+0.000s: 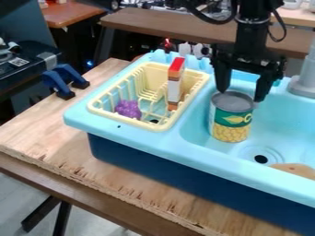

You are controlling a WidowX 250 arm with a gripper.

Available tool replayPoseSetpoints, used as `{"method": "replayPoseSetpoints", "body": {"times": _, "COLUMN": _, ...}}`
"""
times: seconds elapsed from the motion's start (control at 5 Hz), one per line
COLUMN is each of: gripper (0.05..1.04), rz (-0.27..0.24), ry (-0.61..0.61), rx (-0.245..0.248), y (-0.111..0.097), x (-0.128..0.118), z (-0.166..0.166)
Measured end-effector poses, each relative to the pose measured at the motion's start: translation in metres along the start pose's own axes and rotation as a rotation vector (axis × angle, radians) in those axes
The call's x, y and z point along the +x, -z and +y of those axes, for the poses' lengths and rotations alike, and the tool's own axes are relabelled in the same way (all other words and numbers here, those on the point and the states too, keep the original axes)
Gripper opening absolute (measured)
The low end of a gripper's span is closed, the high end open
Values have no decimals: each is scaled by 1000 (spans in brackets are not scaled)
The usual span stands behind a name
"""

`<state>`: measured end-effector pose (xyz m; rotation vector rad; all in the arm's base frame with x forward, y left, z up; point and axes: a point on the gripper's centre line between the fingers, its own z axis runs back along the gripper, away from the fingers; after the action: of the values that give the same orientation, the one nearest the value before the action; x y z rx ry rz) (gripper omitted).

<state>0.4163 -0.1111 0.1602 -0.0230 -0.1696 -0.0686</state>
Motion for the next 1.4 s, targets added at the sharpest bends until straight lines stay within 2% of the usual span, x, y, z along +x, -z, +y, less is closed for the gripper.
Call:
{"method": "replayPoseSetpoints", "body": {"times": 0.2, "gripper": 1002, "rz": 8, "ry": -11, "rx": 12, "y": 0, "x": -2, "z": -2}}
{"method": "replayPoseSetpoints", "body": {"times": 0.4, "gripper": 1002, "rz": 38, "ry": -14, "rx": 19, "y": 13, "x": -4, "z": -3}}
{"method": "replayPoseSetpoints", "body": {"times": 0.8, "gripper": 1002, "rz": 19, "ry": -20, "rx": 28, "y": 22, "x": 2, "z": -1}}
{"method": "replayPoseSetpoints", "body": {"times": 1.0, "gripper": 1002, "rz": 27, "ry": -23, "rx": 30, "y": 23, "x": 0, "z": -2}}
{"method": "replayPoseSetpoints", "body": {"times": 1.2, "gripper": 1002, "rz": 18, "ry": -35, "rx": -9, "y": 27, "x": 1, "z": -8}}
{"method": "replayPoseSetpoints", "body": {"times": 1.4, "gripper": 1002, "rz": -22, "ry": -52, "rx": -105, "y": 25, "x": 1, "z": -20}}
